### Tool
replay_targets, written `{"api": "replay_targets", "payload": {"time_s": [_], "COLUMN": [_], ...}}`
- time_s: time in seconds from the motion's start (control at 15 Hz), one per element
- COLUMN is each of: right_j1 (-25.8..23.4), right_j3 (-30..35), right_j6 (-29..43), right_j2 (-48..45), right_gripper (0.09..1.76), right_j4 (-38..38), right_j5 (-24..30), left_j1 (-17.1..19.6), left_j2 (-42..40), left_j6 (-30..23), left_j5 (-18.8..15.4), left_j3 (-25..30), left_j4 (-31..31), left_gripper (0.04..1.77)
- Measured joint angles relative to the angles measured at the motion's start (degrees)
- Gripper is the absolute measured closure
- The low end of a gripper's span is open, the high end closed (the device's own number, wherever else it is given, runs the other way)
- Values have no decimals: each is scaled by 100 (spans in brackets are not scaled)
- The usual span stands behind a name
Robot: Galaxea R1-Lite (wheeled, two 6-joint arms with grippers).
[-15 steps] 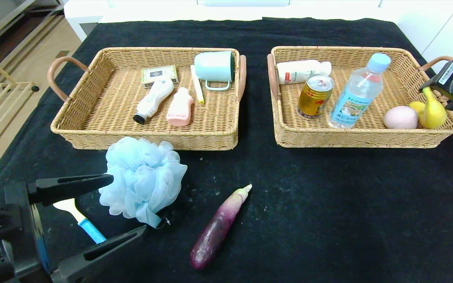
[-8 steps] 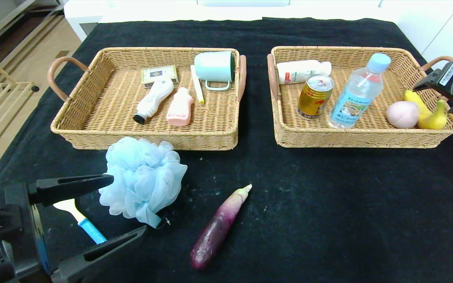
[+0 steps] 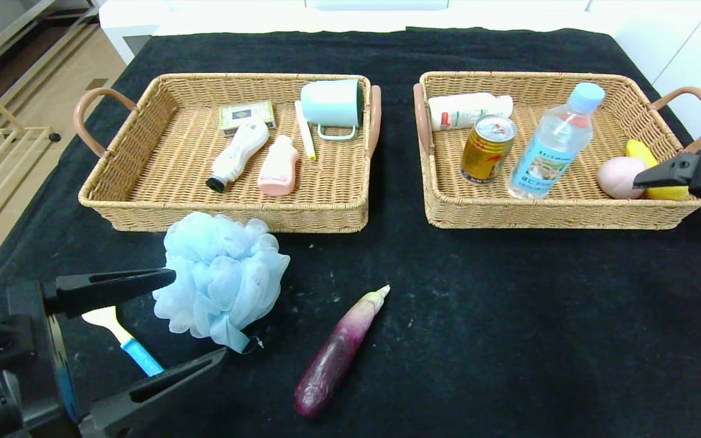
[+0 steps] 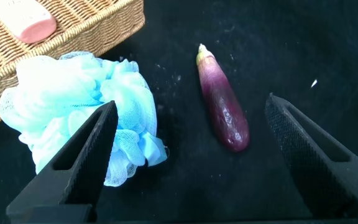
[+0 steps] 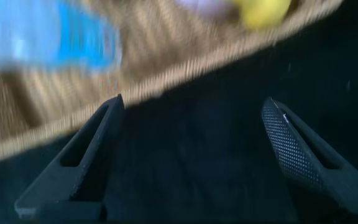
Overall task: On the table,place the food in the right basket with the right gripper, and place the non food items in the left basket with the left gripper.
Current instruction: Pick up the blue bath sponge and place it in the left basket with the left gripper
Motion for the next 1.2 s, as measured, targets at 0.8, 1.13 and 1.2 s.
{"api": "replay_targets", "payload": {"time_s": [0.8, 1.13, 1.2], "right_j1": [1897, 2010, 2024], "right_j3": [2656, 3445, 3585], "right_j6": [-2018, -2723, -2833], "right_j2": [-2658, -3167, -3233], "right_gripper": [16, 15, 15], "right_j4": [-41, -691, -813], "right_j5": [63, 705, 735], "left_j1": [2, 2, 2], "left_j2": [4, 12, 11], "left_j6": [74, 74, 77], "left_j5": [17, 24, 24], "left_j3": [-4, -23, -23], "left_j4": [37, 30, 32], "left_gripper": [9, 9, 9]}}
